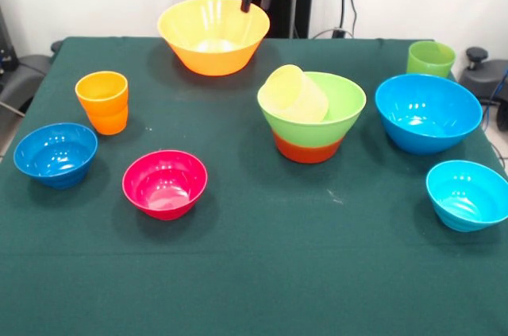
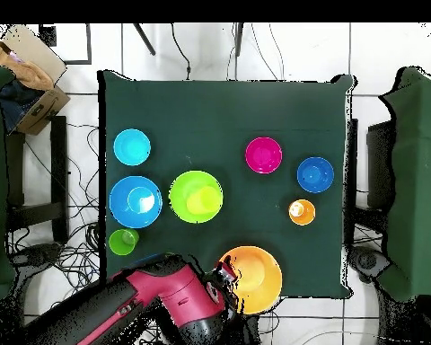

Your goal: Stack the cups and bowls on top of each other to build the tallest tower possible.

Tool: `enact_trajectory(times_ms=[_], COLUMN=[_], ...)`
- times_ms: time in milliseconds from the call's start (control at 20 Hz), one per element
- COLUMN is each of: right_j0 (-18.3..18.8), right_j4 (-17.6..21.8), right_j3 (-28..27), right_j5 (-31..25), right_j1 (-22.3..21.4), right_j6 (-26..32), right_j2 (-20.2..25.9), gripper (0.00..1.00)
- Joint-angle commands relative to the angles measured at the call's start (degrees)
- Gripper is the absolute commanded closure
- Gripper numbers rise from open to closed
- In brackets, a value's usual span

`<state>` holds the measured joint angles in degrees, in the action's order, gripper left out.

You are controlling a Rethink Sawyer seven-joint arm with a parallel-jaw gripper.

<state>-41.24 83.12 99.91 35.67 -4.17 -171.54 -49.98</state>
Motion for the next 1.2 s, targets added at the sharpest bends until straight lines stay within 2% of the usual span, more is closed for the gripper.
enact_trajectory(times_ms=[50,400,600,700,800,900,1200], right_j0=[-0.44,1.82,1.76,2.3,4.72,7.08,10.86], right_j4=[0.92,-4.08,-5.35,-3.67,-2.01,-1.62,-0.95], right_j3=[-2.38,0.12,0.98,1.44,2.33,3.27,5.64], right_j5=[-2.4,-4.3,-4.56,-1.68,4.19,7.69,12.58], right_j1=[-0.97,-3.25,-3.66,-4.57,-7.3,-9.67,-14.02], right_j6=[-13.96,-6.69,-3.8,-3.93,-5.36,-8.09,-11.83], right_j2=[6.53,10.18,11.24,12.03,13.65,15.26,18.9], gripper=[0.0,0.0,0.0,0.0,0.0,0.0,0.0])
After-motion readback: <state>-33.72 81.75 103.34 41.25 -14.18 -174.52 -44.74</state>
